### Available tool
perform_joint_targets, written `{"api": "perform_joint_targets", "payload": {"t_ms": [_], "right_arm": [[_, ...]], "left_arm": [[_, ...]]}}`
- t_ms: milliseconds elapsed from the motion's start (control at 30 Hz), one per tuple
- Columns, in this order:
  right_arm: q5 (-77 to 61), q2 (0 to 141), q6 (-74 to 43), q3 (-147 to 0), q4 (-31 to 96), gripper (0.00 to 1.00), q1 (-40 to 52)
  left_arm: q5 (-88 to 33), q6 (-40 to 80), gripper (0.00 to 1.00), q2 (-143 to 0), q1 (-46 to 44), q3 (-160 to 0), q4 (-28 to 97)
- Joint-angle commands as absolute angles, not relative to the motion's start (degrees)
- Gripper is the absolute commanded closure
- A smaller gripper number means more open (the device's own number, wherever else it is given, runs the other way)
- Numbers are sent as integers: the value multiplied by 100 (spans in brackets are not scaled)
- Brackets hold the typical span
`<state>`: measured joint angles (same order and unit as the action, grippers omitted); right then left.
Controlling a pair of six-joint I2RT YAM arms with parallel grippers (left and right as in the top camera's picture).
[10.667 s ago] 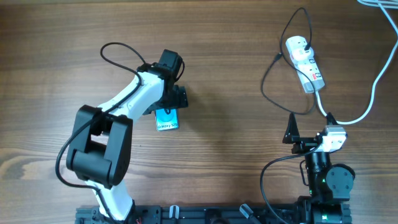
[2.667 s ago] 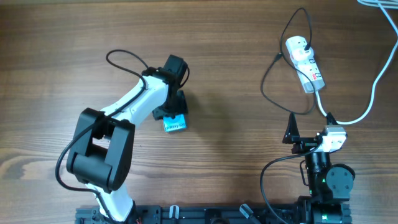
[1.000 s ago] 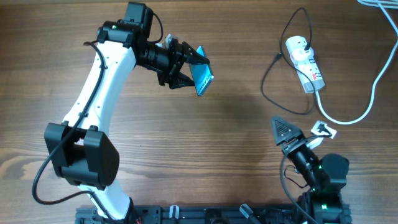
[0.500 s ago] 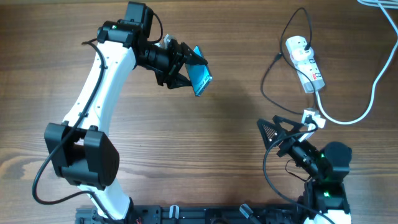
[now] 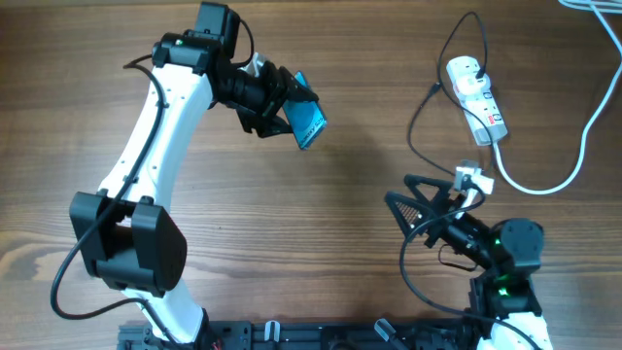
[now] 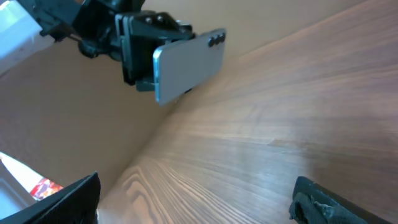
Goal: Plug charger to phone and switch on socket
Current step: 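Move the right gripper to the phone and grasp its side edge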
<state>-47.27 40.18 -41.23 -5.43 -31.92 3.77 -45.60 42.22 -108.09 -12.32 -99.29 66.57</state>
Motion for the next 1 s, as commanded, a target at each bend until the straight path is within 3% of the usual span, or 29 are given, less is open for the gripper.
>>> {"api": "perform_joint_targets", "payload": {"t_ms": [0, 300, 500, 967], "right_arm": [[-3938, 4276, -4217, -657, -3564, 0, 939], [-2797, 6309, -3894, -1612, -4528, 4, 2058], [-2471, 7577, -3898, -2456, -4801, 7, 2158], [-1605, 7782, -3968, -2456, -5057, 26, 2397]], "left_arm": [[-4491, 4442, 44, -10575, -1483, -10057, 6486], [-4165, 4722, 43, -10575, -2075, -10057, 6270], [-3883, 5017, 43, -10575, -2322, -10055, 6031], [-3599, 5900, 43, -10575, -2650, -10055, 5588]]}}
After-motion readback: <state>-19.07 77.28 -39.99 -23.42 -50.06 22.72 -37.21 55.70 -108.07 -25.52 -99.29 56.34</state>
